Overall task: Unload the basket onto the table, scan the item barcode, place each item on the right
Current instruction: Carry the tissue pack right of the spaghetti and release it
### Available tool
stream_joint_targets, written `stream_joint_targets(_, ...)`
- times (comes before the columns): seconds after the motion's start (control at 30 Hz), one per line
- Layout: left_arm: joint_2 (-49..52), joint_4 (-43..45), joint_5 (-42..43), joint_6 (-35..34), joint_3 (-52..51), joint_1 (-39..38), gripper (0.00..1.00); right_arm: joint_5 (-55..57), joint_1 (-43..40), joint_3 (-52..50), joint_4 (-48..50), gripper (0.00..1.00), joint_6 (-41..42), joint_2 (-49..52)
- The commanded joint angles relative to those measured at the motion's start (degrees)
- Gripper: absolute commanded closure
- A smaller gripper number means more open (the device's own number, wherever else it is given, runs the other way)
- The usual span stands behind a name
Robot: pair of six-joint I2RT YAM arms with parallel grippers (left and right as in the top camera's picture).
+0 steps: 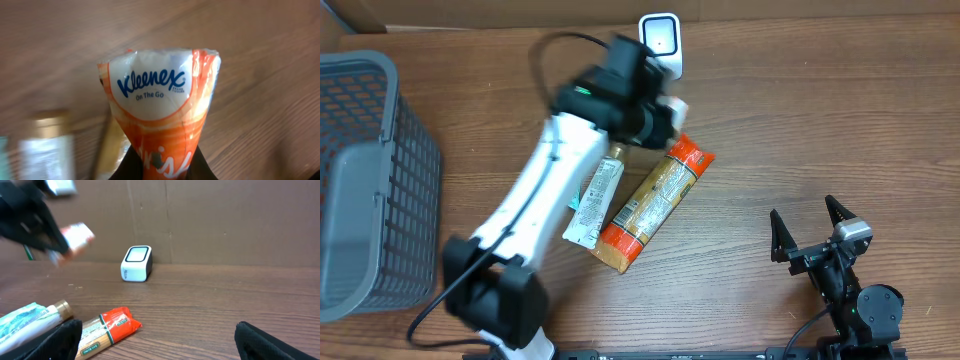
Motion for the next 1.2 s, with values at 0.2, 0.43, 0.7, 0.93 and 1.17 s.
stream_joint_targets(0.2,9.51,5.84,-1.38,-5.81,-3.93,-10.6,0.96,0.31,0.48,-0.61,0.28,0.0,0.2,-0.55)
stream_joint_targets(0.43,12.98,5.99,-1.36,-8.79,-3.93,-12.76,0.79,0.31,0.48,-0.61,0.28,0.0,0.2,-0.55)
stream_joint_targets(0.7,12.96,6.21,-1.36,-8.79,-3.89,-12.76,0.0,0.31,0.48,-0.61,0.26,0.0,0.2,-0.55)
stream_joint_targets(0.93,12.04,2.29,-2.38,-7.82,1.97,-10.54,0.0,0.31,0.48,-0.61,0.28,0.0,0.2,-0.55)
stream_joint_targets(1.17,7.96,-13.86,-12.7,-5.07,17.59,-3.74,0.01,0.31,0.48,-0.61,0.28,0.0,0.2,-0.55)
